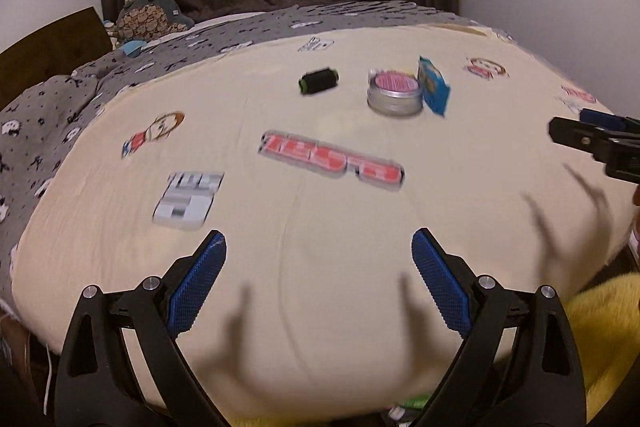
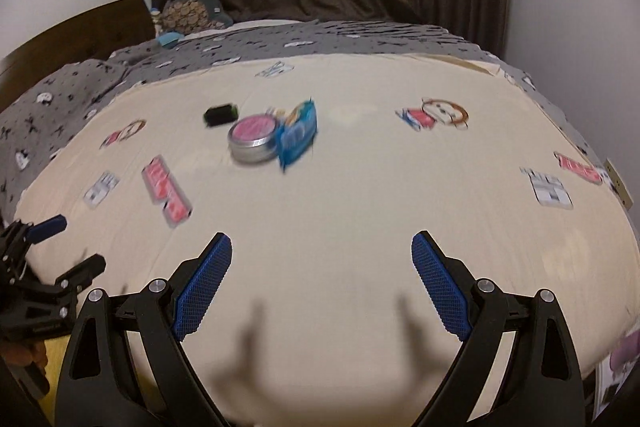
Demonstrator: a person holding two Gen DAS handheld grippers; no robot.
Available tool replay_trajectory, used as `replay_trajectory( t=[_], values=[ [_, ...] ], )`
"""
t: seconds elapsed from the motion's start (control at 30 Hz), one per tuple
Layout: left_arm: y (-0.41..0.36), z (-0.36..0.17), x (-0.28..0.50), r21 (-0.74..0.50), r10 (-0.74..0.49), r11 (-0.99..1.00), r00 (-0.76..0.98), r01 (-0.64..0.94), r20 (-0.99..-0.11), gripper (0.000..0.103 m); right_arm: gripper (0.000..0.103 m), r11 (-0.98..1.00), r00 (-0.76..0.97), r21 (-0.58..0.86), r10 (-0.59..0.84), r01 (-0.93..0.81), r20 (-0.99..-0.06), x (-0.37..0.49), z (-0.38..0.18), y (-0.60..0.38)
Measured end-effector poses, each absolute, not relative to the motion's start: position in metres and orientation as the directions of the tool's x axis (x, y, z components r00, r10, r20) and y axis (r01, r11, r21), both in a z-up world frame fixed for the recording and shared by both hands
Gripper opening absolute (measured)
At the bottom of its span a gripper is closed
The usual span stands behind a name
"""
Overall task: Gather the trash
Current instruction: 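Raise both open tools back over the bed toward the pink tin and blue packet, then grasp the blue snack packet with the right tool while the left tool grasps the pink tin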
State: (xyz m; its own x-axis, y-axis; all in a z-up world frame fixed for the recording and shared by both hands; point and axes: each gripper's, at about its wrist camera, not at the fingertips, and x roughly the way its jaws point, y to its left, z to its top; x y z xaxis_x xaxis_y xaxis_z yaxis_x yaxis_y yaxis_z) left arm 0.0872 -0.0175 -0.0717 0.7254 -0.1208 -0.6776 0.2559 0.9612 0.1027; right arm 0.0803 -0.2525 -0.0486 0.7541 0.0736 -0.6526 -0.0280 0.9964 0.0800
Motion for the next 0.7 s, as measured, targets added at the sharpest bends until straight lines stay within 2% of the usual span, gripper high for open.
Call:
replay_trajectory(
  t=[0.43,0.6,0.7],
  values=[
    [-0.042,-0.093,0.173,0.069,-0.136,0.964,0.696,0.258,-0.705,0.089,0.091,0.986,0.746,0.166,0.092,0.026,-0.660,0.213,-0.054,-0.240],
    [-0.048,-0.099,0.185,0.063,-0.145,0.961,0.686,0.269,-0.713,0.089,0.076,0.982,0.715,0.185,0.097,0.047,-0.692,0.252,-0.066,-0.234],
    [-0.051,-0.099,0.190,0.059,-0.150,0.961,0.687,0.271,-0.711,0.089,0.056,0.981,0.678,0.184,0.098,0.056,-0.728,0.269,-0.078,-0.232]
  ],
)
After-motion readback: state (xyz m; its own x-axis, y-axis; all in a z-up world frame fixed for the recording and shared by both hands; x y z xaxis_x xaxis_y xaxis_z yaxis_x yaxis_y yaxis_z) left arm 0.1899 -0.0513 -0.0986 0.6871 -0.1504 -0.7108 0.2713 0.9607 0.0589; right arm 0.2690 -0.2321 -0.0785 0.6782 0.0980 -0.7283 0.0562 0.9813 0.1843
